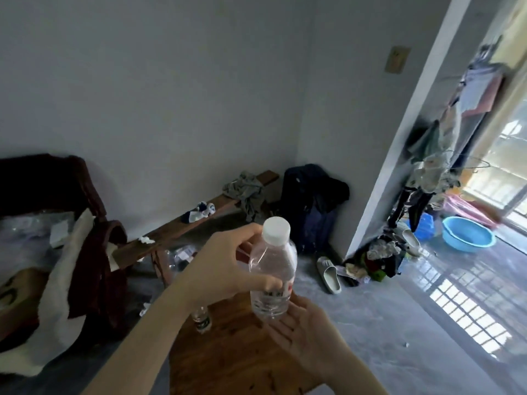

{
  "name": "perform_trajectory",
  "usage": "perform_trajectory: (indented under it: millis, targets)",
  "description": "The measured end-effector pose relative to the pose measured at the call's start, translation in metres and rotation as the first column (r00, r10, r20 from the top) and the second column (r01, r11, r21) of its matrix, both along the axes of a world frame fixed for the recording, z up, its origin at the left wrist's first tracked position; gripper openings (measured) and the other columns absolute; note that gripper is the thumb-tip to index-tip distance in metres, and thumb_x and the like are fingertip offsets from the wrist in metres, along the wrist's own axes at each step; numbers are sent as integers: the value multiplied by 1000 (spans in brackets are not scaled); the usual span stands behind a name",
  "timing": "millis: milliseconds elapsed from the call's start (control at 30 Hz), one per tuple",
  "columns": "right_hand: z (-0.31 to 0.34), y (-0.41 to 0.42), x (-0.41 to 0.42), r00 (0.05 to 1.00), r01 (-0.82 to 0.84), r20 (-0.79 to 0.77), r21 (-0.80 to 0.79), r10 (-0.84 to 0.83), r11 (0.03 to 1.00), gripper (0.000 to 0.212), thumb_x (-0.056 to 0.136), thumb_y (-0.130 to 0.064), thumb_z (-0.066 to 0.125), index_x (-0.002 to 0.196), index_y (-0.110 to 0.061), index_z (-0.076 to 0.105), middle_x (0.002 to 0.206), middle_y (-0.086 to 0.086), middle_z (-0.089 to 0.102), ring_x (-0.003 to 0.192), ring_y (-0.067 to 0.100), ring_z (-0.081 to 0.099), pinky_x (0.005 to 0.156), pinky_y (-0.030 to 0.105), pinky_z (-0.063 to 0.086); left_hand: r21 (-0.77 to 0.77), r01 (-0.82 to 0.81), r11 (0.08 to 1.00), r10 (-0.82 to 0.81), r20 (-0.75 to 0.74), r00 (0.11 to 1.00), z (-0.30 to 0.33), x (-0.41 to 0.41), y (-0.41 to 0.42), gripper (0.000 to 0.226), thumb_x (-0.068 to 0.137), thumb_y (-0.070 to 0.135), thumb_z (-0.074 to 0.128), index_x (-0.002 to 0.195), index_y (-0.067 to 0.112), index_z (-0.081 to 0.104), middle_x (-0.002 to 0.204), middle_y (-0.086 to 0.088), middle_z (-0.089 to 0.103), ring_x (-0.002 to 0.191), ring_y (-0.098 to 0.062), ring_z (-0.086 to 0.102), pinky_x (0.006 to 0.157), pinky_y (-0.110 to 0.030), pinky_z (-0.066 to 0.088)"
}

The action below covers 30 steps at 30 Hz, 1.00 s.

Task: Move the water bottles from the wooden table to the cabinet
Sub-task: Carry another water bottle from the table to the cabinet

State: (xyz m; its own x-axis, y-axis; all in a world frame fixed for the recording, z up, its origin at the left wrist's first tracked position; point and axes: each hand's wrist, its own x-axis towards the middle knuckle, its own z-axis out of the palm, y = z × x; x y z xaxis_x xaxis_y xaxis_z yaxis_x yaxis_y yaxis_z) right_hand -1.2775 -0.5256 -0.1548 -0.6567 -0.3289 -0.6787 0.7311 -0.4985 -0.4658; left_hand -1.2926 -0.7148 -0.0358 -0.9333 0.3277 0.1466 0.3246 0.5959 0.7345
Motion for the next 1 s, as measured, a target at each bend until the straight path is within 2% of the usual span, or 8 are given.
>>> perform_trajectory:
  millis: [100, 233, 333, 467, 633, 767, 867, 1000]
  targets:
    - [5, 19, 7, 999, 50, -20, 11, -49, 999, 49, 101, -32, 40, 132, 2, 55, 124, 21, 68, 118, 36, 64, 91, 45, 54, 28, 41, 999, -41, 0, 999, 7, -3, 11, 55, 65, 35, 92, 108, 49, 60, 105, 29, 67, 97, 6, 64, 80, -9, 49]
    - [21, 38, 28, 991, 110, -75, 4, -110, 994, 52, 101, -36, 40, 131, 3, 56, 125, 22, 68, 115, 35, 64, 87, 43, 56, 53, 167, 984, -168, 14, 986, 12, -8, 22, 57, 66, 35, 92, 116, 42, 64, 105, 18, 73, 98, -6, 69, 90, -34, 56]
    - [24, 45, 48, 985, 150, -84, -5, -150, 989, 60, 98, -42, 44, 131, 7, 57, 129, 26, 63, 122, 39, 60, 92, 45, 54, 53, 260, 964, -261, 17, 965, 12, -11, 29, 59, 67, 36, 90, 119, 44, 64, 107, 16, 74, 101, -10, 70, 92, -43, 57]
    - [21, 44, 77, 965, 238, -98, -45, -242, 970, 67, 94, -45, 50, 131, 11, 55, 134, 31, 58, 129, 43, 54, 105, 48, 47, 71, 380, 922, -383, 24, 923, 5, -5, 40, 58, 68, 30, 91, 119, 43, 65, 103, 14, 75, 96, -8, 70, 90, -38, 58]
    - [13, 40, 122, 889, 446, -90, -39, -448, 894, 61, 94, -39, 51, 131, 9, 54, 131, 30, 60, 125, 42, 57, 98, 47, 52, 90, 520, 850, -523, 13, 852, -3, 10, 56, 61, 65, 31, 93, 119, 35, 66, 102, 15, 75, 94, -5, 70, 83, -20, 57]
    - [9, 44, 164, 834, 546, -69, -29, -547, 837, 48, 92, -29, 55, 123, 7, 62, 127, 25, 61, 111, 38, 62, 88, 46, 58, 119, 609, 784, -615, 13, 789, -5, 23, 81, 66, 59, 45, 91, 120, 39, 65, 101, 16, 75, 92, -5, 72, 84, -24, 58]
    - [12, 55, 199, 802, 592, -92, -7, -590, 806, 36, 90, -23, 55, 113, 1, 68, 126, 22, 61, 116, 37, 59, 95, 48, 53, 140, 680, 720, -688, 18, 725, -6, 42, 107, 68, 54, 54, 89, 117, 43, 65, 101, 18, 75, 93, -7, 72, 86, -32, 59]
    - [19, 74, 252, 738, 672, -120, 48, -664, 739, 38, 88, -21, 56, 116, 2, 63, 122, 23, 65, 116, 37, 62, 104, 50, 46, 128, 790, 599, -796, -9, 605, -2, 76, 150, 56, 57, 50, 90, 106, 51, 63, 100, 26, 72, 92, -2, 70, 83, -26, 57]
